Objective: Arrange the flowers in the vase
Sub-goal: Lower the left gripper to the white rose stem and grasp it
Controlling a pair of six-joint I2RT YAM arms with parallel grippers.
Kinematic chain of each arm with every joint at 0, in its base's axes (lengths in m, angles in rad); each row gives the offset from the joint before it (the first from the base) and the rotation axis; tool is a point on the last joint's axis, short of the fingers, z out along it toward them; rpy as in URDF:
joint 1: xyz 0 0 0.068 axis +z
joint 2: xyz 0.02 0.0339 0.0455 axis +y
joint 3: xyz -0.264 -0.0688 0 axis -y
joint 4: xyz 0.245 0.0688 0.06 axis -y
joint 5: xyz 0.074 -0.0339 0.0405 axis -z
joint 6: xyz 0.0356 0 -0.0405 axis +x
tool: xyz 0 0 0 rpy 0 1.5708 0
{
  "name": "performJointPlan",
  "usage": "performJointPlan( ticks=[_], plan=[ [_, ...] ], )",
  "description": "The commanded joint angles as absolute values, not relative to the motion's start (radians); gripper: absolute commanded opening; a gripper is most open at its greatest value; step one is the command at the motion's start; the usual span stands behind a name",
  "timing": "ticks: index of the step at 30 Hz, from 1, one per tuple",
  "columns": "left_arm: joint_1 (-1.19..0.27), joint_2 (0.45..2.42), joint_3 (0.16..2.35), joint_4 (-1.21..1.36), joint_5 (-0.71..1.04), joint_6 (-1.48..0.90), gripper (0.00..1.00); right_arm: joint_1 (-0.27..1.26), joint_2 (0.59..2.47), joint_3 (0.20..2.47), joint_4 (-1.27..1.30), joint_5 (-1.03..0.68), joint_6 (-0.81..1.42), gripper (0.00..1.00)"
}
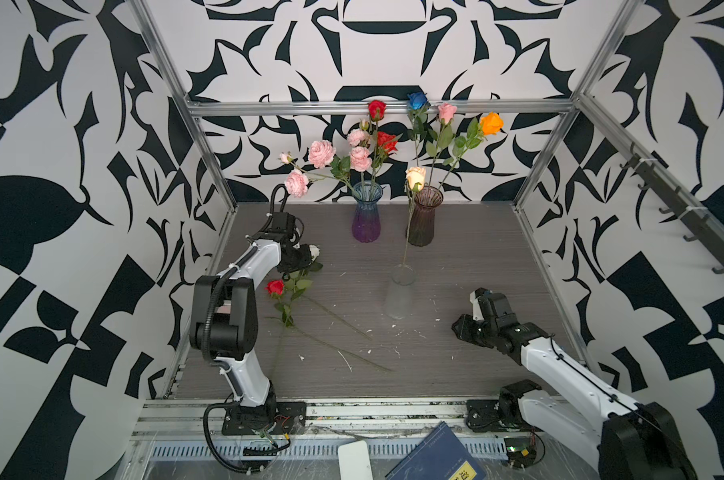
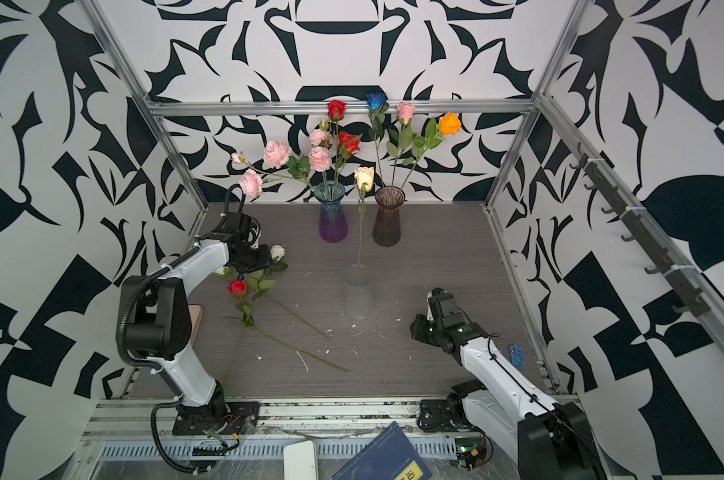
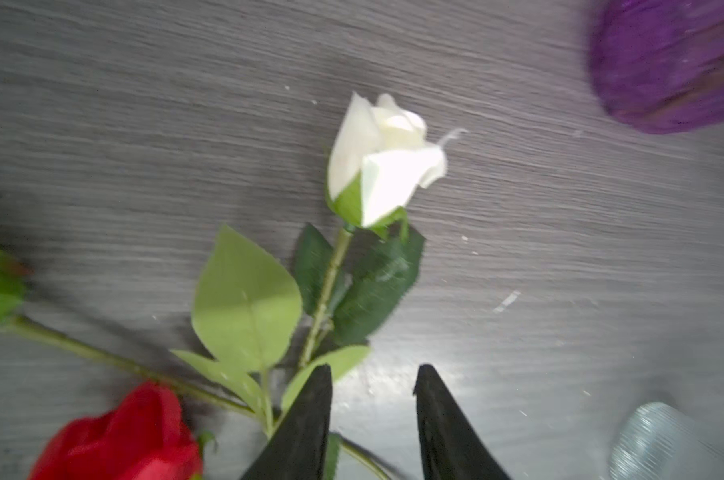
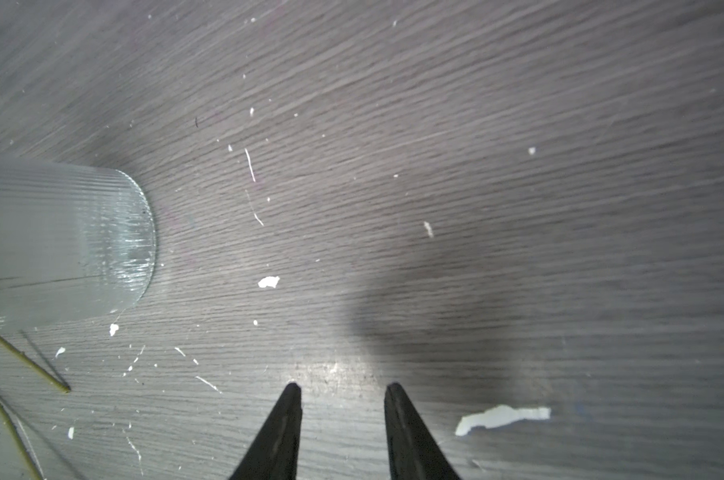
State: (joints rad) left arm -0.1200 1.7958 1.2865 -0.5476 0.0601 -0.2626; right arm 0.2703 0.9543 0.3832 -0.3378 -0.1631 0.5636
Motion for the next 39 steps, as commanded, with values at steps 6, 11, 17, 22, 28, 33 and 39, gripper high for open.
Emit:
performJointPlan(
  ticks=[6, 11, 17, 22, 28, 33, 39],
  plan=[
    [-0.121, 1.916, 1.332, -0.597, -0.002, -0.216, 0.31, 0.276, 0.946, 0.393, -0.324, -0.148, 0.552, 0.38],
    [-0.122, 1.953, 1.332, -0.604, 0.008, -0.216, 0.24, 0.276, 0.946, 0.393, -0.323, -0.148, 0.552, 0.38],
    [-0.121, 1.938, 1.332, -0.606, 0.022, -0.227, 0.03, 0.276, 0.942, 0.391, -0.325, -0.146, 0.552, 0.38],
    [-0.121, 1.848, 1.331, -0.599, 0.049, -0.237, 0.00, 0.276, 0.940, 0.391, -0.325, -0.145, 0.552, 0.38],
    [-0.121, 1.665, 1.330, -0.569, 0.067, -0.260, 0.00, 0.276, 0.942, 0.391, -0.324, -0.146, 0.552, 0.38],
    [-0.121, 1.493, 1.324, -0.510, 0.074, -0.306, 0.00, 0.276, 0.940, 0.391, -0.325, -0.144, 0.554, 0.38],
    [-0.112, 1.294, 1.286, -0.390, 0.088, -0.434, 0.00, 0.278, 0.943, 0.391, -0.325, -0.144, 0.554, 0.38]
  ],
)
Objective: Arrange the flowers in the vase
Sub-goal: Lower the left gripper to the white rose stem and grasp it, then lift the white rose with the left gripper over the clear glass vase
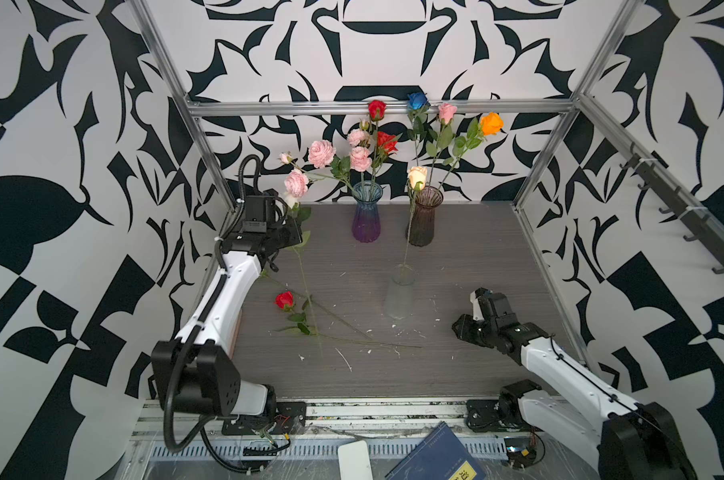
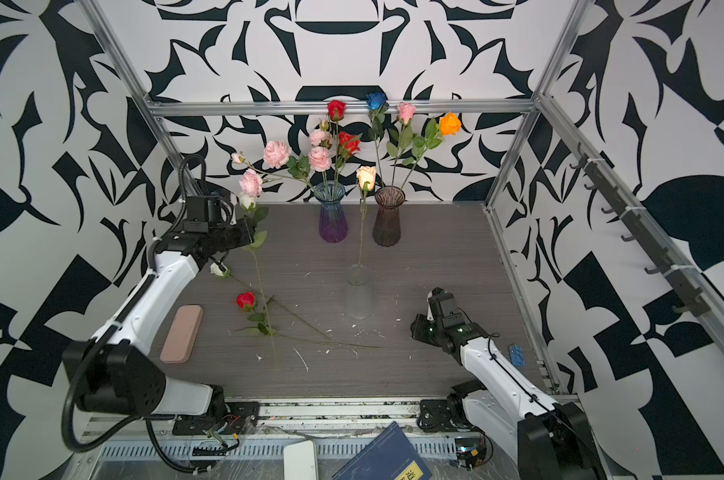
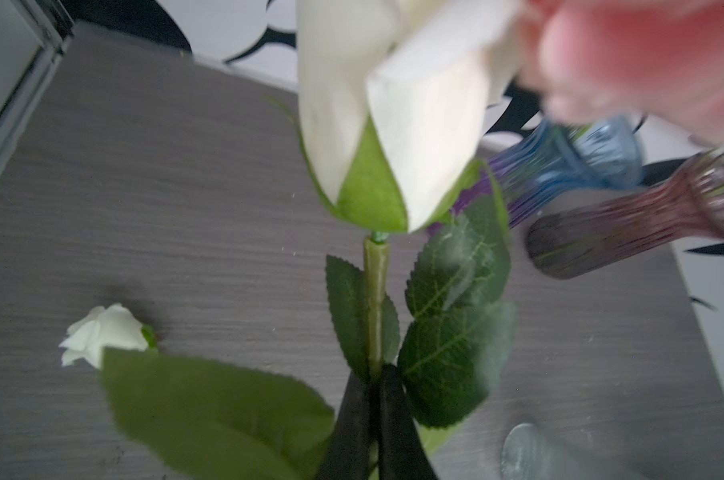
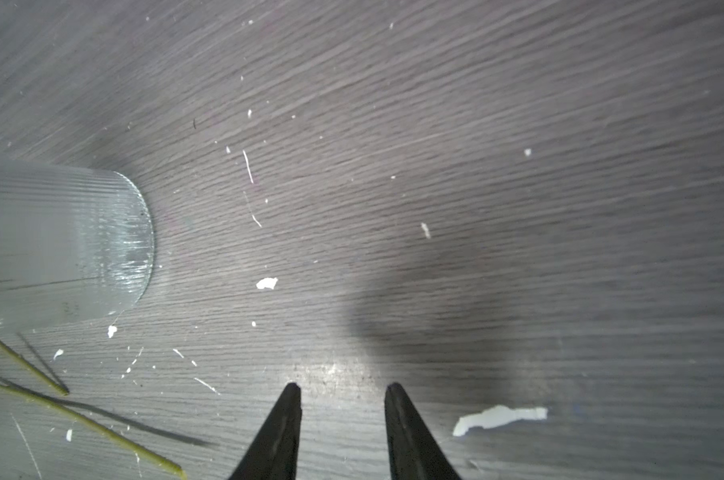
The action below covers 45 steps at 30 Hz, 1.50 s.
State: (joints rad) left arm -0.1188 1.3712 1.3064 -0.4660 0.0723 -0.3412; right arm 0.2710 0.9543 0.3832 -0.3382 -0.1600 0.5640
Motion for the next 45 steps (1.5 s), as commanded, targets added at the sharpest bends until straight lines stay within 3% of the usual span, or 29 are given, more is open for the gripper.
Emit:
performJointPlan(
  ticks=[1, 8, 11, 14, 18, 23, 45],
  plan=[
    [-0.108, 1.266, 1.281, -0.373, 0.076, -0.468, 0.00, 0.278, 0.945, 0.391, -0.325, -0.146, 0.554, 0.38],
    [-0.103, 1.011, 1.234, -0.117, 0.036, -0.717, 0.00, 0.279, 1.000, 0.409, -0.321, -0.171, 0.543, 0.38],
    [-0.113, 0.972, 1.212, 0.089, 0.117, -0.786, 0.00, 0.280, 1.003, 0.410, -0.319, -0.172, 0.541, 0.38],
    [-0.203, 1.031, 1.283, 0.196, 0.232, -0.760, 0.00, 0.281, 0.997, 0.408, -0.319, -0.170, 0.541, 0.38],
    [-0.447, 1.122, 1.359, 0.281, 0.214, -0.523, 0.00, 0.283, 0.985, 0.404, -0.321, -0.162, 0.545, 0.38],
    [-0.597, 1.247, 1.452, 0.372, 0.244, -0.353, 0.00, 0.285, 0.964, 0.397, -0.324, -0.146, 0.551, 0.38],
    [-0.703, 1.521, 1.787, 0.258, 0.312, -0.099, 0.00, 0.284, 0.950, 0.394, -0.328, -0.132, 0.555, 0.38]
  ],
)
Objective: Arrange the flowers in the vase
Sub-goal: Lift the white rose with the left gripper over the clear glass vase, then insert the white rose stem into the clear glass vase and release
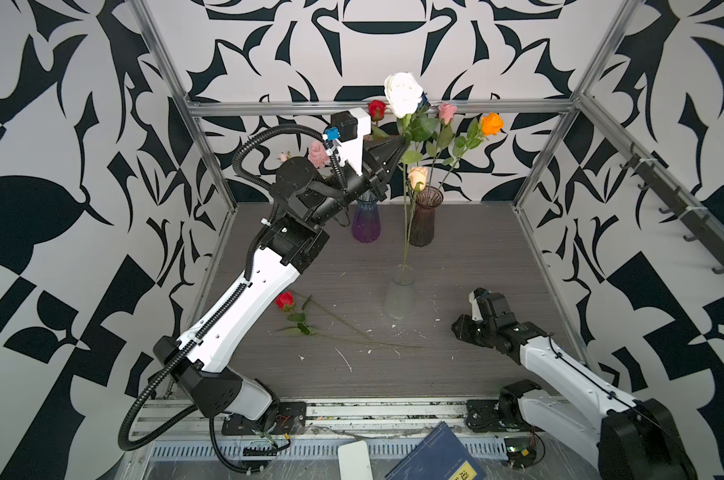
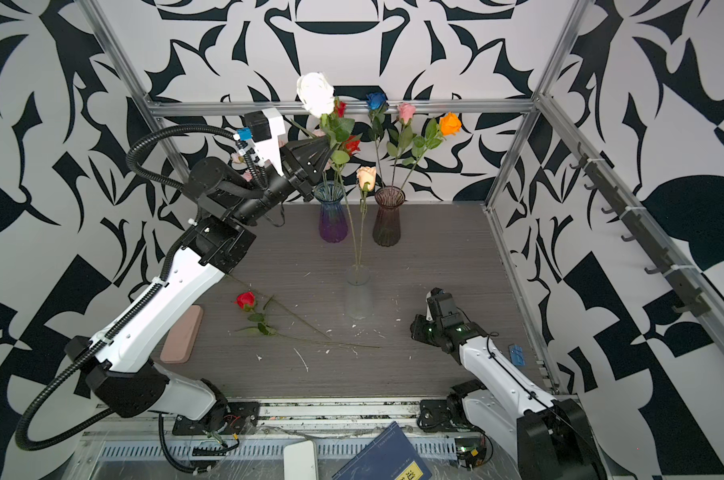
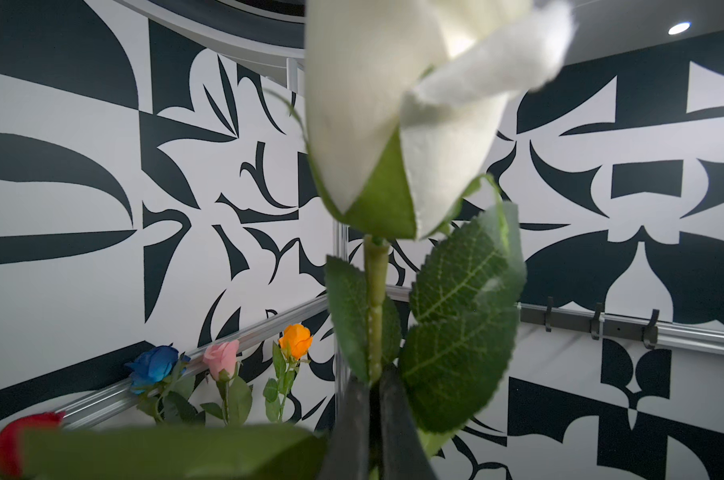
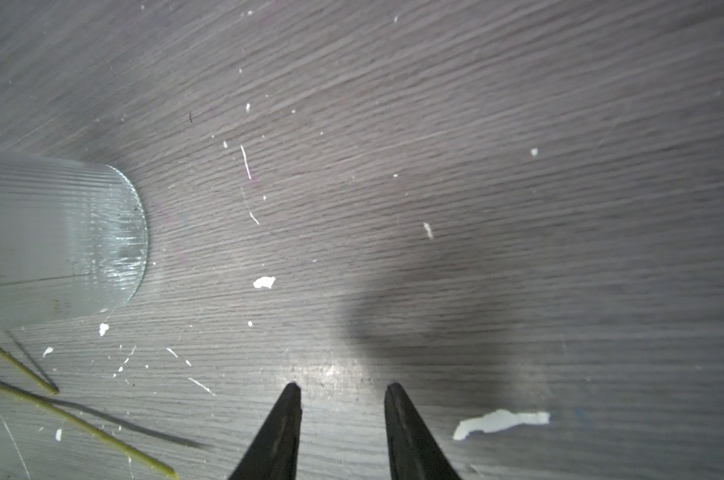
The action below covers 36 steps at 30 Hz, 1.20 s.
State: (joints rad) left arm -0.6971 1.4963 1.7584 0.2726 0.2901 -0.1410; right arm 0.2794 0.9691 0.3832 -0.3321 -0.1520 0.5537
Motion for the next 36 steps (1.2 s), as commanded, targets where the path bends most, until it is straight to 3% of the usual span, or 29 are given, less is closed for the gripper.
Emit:
performJointPlan(
  ticks=[1, 30, 31, 33, 34, 36],
  plan=[
    [-0.704, 1.527, 1.787, 0.256, 0.317, -0.097, 0.00, 0.285, 0.950, 0.394, -0.328, -0.133, 0.555, 0.38],
    [-0.805, 1.485, 1.483, 0.216, 0.272, -0.042, 0.00, 0.287, 0.955, 0.397, -0.326, -0.136, 0.554, 0.38],
    [-0.804, 1.485, 1.484, 0.210, 0.272, -0.044, 0.01, 0.286, 0.956, 0.397, -0.326, -0.137, 0.554, 0.38],
    [-0.804, 1.481, 1.492, 0.185, 0.267, -0.046, 0.30, 0.286, 0.957, 0.397, -0.326, -0.134, 0.554, 0.38],
    [-0.804, 1.477, 1.492, 0.173, 0.262, -0.041, 0.38, 0.286, 0.959, 0.397, -0.328, -0.134, 0.554, 0.38],
    [-0.804, 1.463, 1.489, 0.154, 0.246, -0.023, 0.41, 0.286, 0.961, 0.399, -0.328, -0.133, 0.555, 0.38]
  ],
)
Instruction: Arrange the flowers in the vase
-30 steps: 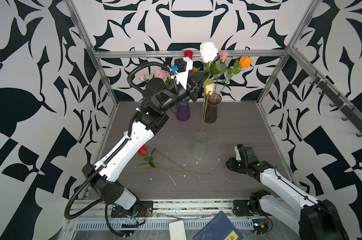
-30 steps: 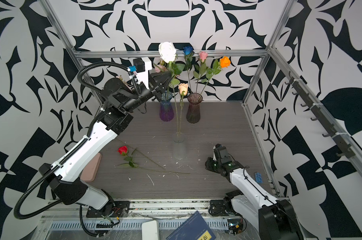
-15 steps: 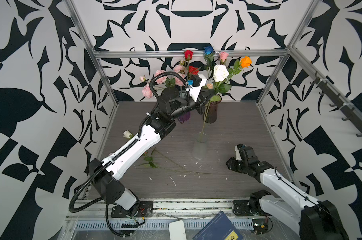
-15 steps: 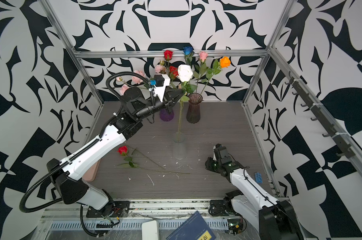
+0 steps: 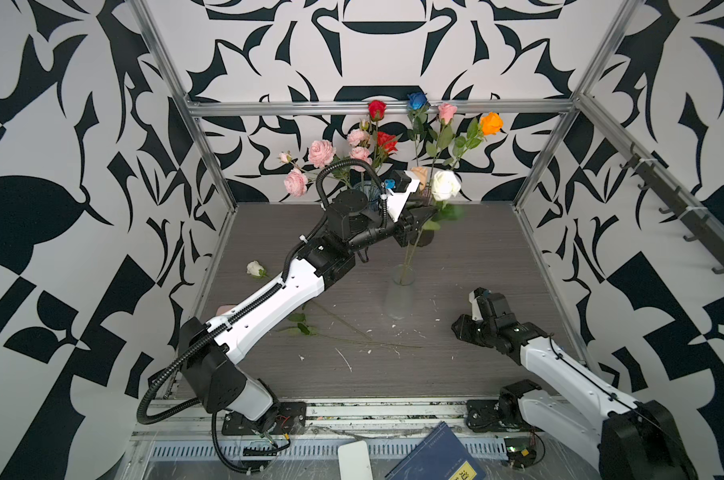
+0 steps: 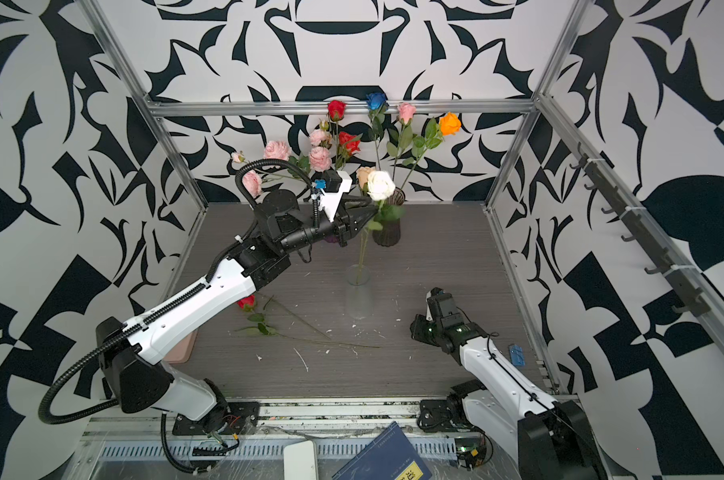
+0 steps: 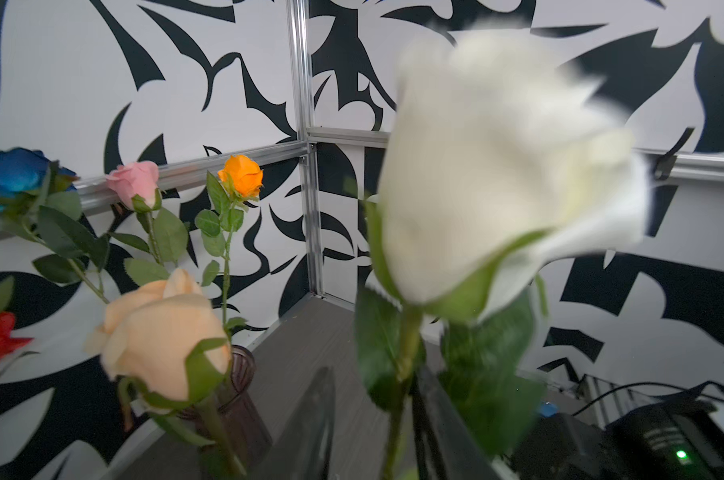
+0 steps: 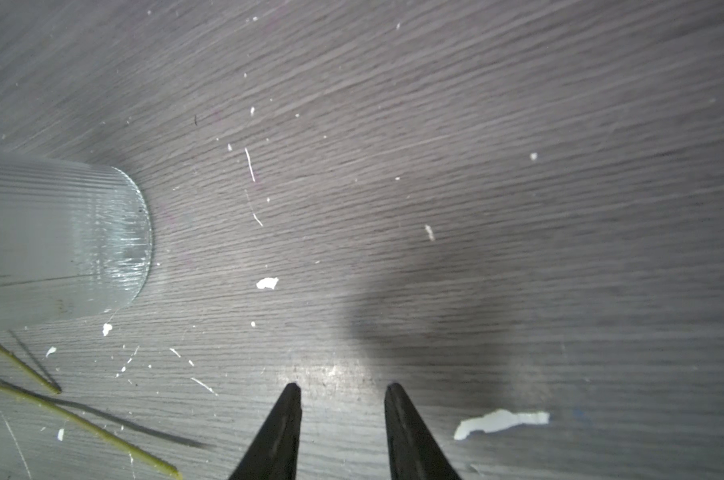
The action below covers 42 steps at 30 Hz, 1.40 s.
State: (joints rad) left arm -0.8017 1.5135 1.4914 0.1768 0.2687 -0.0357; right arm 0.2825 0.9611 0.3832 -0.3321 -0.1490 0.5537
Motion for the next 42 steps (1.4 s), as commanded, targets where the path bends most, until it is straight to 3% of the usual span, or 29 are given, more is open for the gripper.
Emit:
performJointPlan(
  ticks=[1, 12, 19, 24, 34, 42],
  plan=[
    [-0.805, 1.452, 1.479, 0.150, 0.228, -0.012, 0.41, 0.287, 0.962, 0.399, -0.330, -0.132, 0.555, 0.38],
    [-0.798, 1.195, 1.299, 0.059, 0.072, 0.031, 0.41, 0.287, 0.963, 0.399, -0.325, -0.126, 0.556, 0.38],
    [-0.774, 0.979, 1.109, -0.065, -0.043, 0.008, 0.47, 0.288, 0.943, 0.391, -0.322, -0.118, 0.561, 0.38],
    [-0.755, 0.854, 0.977, -0.160, -0.097, -0.093, 0.64, 0.288, 0.982, 0.401, -0.308, -0.140, 0.554, 0.38],
    [-0.751, 0.732, 0.682, -0.258, -0.211, -0.417, 0.71, 0.298, 1.055, 0.420, -0.292, -0.178, 0.537, 0.38],
    [-0.703, 0.817, 0.518, -0.194, -0.184, -0.728, 0.73, 0.297, 1.136, 0.448, -0.296, -0.206, 0.525, 0.38]
  ],
)
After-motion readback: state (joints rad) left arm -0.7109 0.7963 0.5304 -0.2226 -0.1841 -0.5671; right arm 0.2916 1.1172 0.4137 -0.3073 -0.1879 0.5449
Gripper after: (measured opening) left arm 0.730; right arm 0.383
